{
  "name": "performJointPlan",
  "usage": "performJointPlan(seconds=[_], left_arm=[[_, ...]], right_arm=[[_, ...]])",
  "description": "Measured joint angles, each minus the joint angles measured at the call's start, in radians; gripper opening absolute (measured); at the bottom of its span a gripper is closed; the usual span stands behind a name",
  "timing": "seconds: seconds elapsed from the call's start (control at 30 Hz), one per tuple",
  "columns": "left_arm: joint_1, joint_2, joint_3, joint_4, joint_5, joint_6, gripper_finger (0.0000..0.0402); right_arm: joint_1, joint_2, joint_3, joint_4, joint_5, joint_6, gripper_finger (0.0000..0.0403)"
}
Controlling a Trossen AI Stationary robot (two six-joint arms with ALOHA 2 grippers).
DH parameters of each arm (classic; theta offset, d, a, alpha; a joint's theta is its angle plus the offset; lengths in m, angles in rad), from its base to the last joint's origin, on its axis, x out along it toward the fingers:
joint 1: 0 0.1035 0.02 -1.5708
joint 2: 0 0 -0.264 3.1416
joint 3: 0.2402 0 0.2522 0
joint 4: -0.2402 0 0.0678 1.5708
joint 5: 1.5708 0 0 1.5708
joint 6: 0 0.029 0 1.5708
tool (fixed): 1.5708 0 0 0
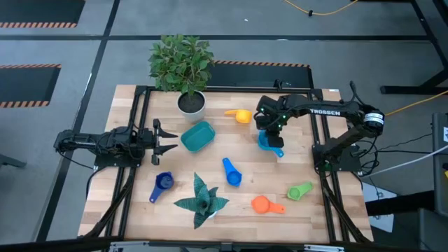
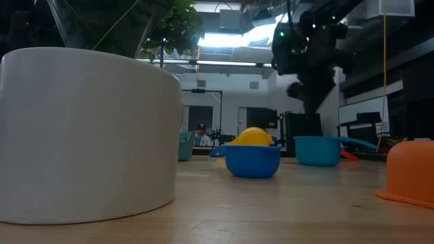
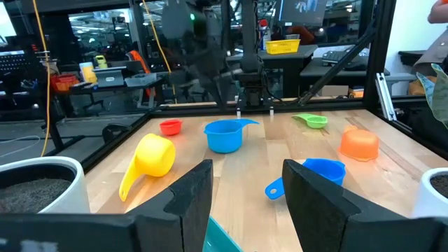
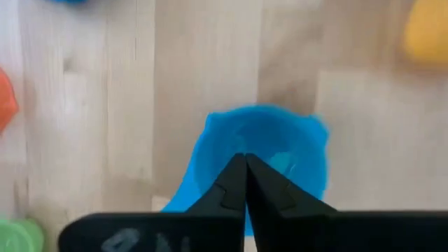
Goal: Nest measuring cups in basket
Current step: Stack the yellow measuring cup on top of the light blue measuring cup
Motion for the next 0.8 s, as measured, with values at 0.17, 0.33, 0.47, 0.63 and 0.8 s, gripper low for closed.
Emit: performJointPlan(seconds=[0.17,0.33,0.47,0.63,0.8], left_arm=[[0.000,0.000,0.000,0.000,0.000,0.000,0.0166],[0.000,0.000,0.000,0.000,0.000,0.000,0.0166],[0.000,0.000,0.000,0.000,0.000,0.000,0.0166],[0.000,0.000,0.000,0.000,0.000,0.000,0.0166],[0.000,0.000,0.000,0.000,0.000,0.000,0.0166]], right_arm=[[0.000,0.000,0.080,0.019,0.071,-0.013,0.0037],[-0.013,0.000,0.157,0.023,0.130,-0.017,0.0083],[-0.036,0.000,0.205,0.032,0.130,-0.016,0.0127],[-0.069,0.000,0.238,0.034,0.130,0.006,0.0184],[-0.105,0.000,0.240,0.079,0.129,0.047,0.0223]])
